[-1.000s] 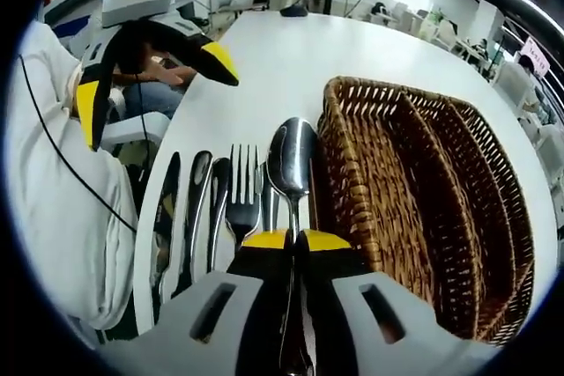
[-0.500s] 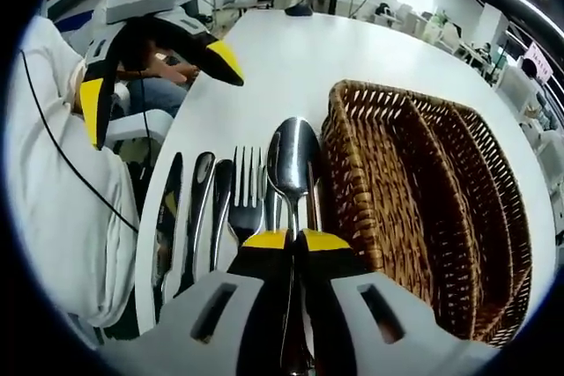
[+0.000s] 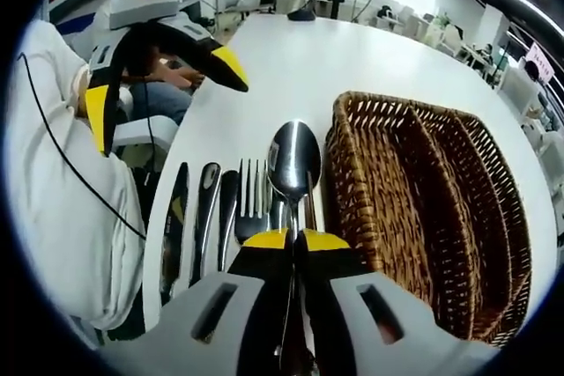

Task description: Arrange the knives, forks, and spoons in their matching storage slots by inserting each utensil handle-first until every utensil is classified and aligned in the correct compartment

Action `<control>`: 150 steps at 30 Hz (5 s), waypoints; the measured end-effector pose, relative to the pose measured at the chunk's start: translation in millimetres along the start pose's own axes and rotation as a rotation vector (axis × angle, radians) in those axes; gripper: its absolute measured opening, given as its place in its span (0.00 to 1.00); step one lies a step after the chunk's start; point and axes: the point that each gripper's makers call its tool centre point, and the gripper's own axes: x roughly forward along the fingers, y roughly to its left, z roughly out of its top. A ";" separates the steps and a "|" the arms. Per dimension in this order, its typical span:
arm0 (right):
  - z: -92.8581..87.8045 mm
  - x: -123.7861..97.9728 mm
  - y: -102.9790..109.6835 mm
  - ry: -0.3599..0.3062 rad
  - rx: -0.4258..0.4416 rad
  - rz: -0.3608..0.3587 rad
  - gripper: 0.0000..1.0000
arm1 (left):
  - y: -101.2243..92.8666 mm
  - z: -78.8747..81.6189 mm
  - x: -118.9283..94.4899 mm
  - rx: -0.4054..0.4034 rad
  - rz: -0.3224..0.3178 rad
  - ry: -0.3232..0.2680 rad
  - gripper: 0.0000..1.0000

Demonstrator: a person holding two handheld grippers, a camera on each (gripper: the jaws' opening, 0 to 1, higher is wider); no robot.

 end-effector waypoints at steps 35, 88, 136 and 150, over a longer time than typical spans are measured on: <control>24.7 -16.8 6.9 -0.060 0.008 0.023 0.02 | 3.0 2.2 -1.4 -0.009 0.007 -0.014 0.74; 4.0 -64.4 -54.8 -0.020 0.075 -0.051 0.02 | 8.9 40.5 24.4 0.026 0.011 -0.082 0.91; 12.8 -71.9 -150.0 -0.036 0.100 -0.101 0.02 | 38.0 69.7 62.7 0.050 -0.004 -0.071 0.93; 14.6 -62.7 -179.7 -0.038 0.089 -0.095 0.02 | 48.7 77.5 74.7 0.051 -0.004 -0.066 0.93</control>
